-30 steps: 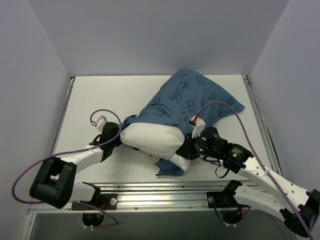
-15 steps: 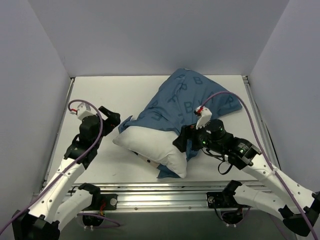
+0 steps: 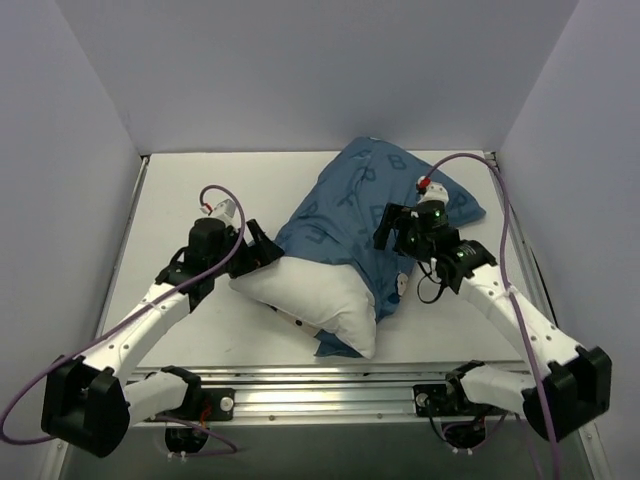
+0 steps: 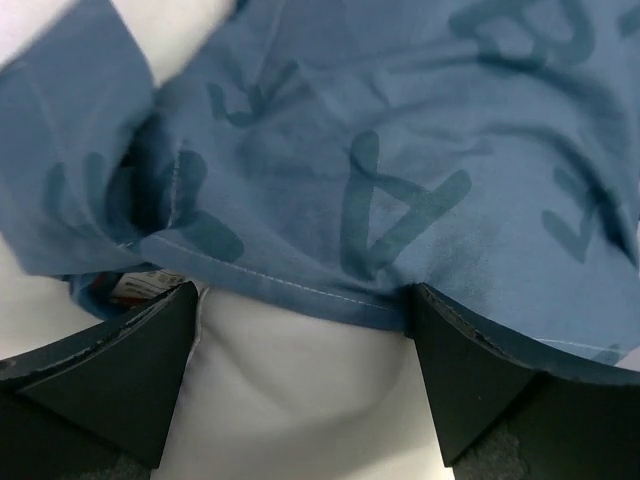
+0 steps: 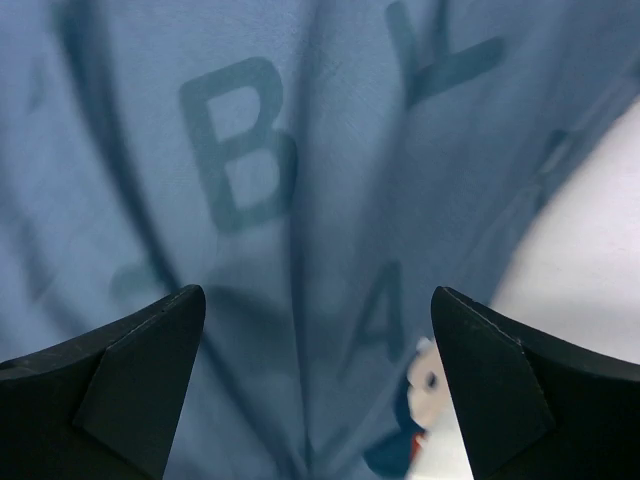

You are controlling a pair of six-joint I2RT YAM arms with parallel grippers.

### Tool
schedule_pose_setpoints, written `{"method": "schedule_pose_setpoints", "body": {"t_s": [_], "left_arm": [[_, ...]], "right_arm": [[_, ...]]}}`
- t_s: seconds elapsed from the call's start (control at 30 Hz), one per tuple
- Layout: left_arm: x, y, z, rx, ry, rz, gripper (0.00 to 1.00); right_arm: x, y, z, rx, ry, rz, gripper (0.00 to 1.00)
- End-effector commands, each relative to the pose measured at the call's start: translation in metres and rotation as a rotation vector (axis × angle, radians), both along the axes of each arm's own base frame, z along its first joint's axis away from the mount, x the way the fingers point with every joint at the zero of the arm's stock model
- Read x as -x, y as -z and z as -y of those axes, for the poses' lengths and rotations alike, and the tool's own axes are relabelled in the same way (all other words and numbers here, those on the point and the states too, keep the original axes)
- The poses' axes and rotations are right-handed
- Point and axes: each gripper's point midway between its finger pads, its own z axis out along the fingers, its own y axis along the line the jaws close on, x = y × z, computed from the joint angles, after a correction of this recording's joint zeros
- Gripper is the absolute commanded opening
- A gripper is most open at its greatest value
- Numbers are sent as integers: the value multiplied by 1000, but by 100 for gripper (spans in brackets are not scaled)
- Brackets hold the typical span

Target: Remove the pillowcase from the pillow

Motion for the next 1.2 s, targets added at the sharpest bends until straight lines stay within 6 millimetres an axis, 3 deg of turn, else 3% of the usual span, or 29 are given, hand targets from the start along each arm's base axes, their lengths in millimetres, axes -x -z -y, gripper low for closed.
{"method": "schedule_pose_setpoints", "body": {"t_s": [0.0,0.07,0.1,0.2,0.23,0.27,0.33,0.37,0.4,0.43,0.47,0.5,0.57,0.63,0.7,0.77,0.8,0.83,0.9,0.93,1.0,1.03,1.1,1.13,1.17], "left_arm": [[15,-29,45,75,214,76,95],[33,-21,58,82,268,54,95],[51,-21,73,88,327,53,95],[84,-15,87,120,383,40,95],[104,-10,93,144,411,16,95],[109,-7,94,149,402,13,95],[120,-8,96,174,400,24,95],[118,4,91,163,356,3,95],[117,7,88,151,337,-5,95],[113,9,86,139,317,-7,95],[110,10,85,127,305,0,95],[99,7,82,108,260,22,95],[82,13,78,54,197,30,95],[60,9,80,32,148,42,95],[40,-5,89,54,142,75,95],[28,-20,98,76,147,124,95],[21,-23,103,82,147,137,95],[14,-36,107,95,149,168,94],[11,-45,117,115,175,186,94],[7,-55,119,125,175,207,94],[7,-65,119,138,170,230,94],[7,-69,119,147,168,239,95],[12,-81,113,169,158,258,94],[14,-86,111,178,156,265,94],[20,-94,106,187,155,273,94]], "right_arm": [[-24,10,-31,-105,-115,10,90],[-29,21,-57,-143,-239,-17,87],[-33,19,-67,-162,-280,-2,86],[-37,18,-105,-136,-416,9,85],[-33,30,-121,-91,-480,-11,85],[-39,18,-134,-84,-511,18,85],[-43,22,-149,-67,-549,12,85],[-49,32,-155,-56,-564,-2,85],[-58,21,-164,-63,-579,38,85],[-64,22,-167,-56,-584,41,85],[-73,34,-171,-35,-585,25,85],[-87,22,-173,-11,-573,63,85],[-101,28,-177,20,-561,64,85],[-119,13,-173,58,-516,116,86],[-124,1,-166,93,-487,136,87],[-130,-31,-156,109,-431,201,89],[-124,-33,-150,127,-416,187,91],[-120,-52,-138,137,-373,226,92],[-114,-67,-120,153,-310,254,96],[-105,-88,-107,148,-273,288,97],[-92,-86,-80,200,-192,266,100],[-80,-102,-68,196,-166,288,100],[-62,-88,-51,215,-139,241,100],[-49,-98,-46,187,-138,257,100],[-36,-79,-47,170,-162,207,100]]}}
